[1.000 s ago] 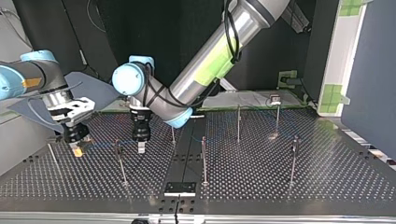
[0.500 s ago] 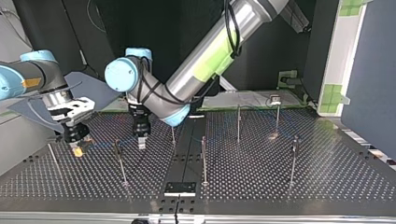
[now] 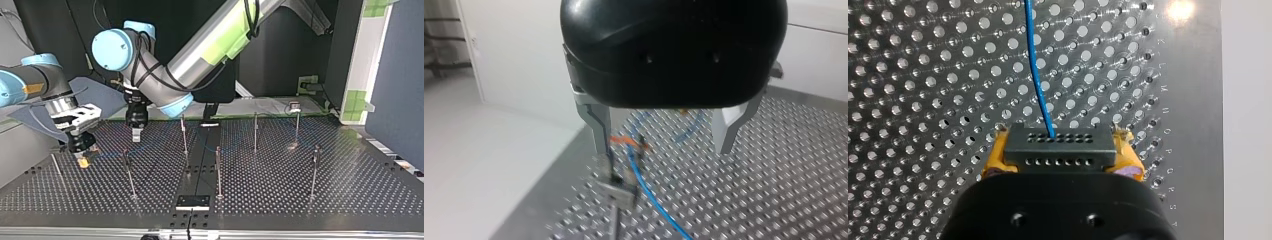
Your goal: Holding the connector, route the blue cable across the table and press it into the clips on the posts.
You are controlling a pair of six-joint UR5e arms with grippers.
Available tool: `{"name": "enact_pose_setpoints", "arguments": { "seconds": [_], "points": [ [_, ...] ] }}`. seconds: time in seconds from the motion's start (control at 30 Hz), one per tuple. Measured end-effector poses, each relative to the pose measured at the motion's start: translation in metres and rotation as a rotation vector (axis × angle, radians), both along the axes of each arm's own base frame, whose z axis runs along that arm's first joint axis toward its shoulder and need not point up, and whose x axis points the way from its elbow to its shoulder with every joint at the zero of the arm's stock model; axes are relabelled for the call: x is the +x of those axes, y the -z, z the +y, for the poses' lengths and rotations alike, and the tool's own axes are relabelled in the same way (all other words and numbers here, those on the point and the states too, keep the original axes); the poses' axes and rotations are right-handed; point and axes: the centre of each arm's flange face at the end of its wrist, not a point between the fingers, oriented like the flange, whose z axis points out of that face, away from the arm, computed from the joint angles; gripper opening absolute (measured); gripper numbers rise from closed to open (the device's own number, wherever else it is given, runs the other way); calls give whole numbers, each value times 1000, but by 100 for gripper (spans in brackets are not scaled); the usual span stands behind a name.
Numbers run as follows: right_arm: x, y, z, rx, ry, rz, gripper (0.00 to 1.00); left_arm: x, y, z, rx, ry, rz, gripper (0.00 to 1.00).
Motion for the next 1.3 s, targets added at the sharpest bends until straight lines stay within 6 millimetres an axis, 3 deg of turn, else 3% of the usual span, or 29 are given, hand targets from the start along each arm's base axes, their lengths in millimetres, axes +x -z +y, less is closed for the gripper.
{"name": "enact_pose_setpoints", "arguments": {
  "seconds": [0.87,1.3],
  "points": [
    [2,0,2,2,-2,2,0,-40,-70,50,-189,11,-152,100],
    [4,0,2,3,-5,2,0,-71,-100,76,-239,12,-238,100]
  ]
}}
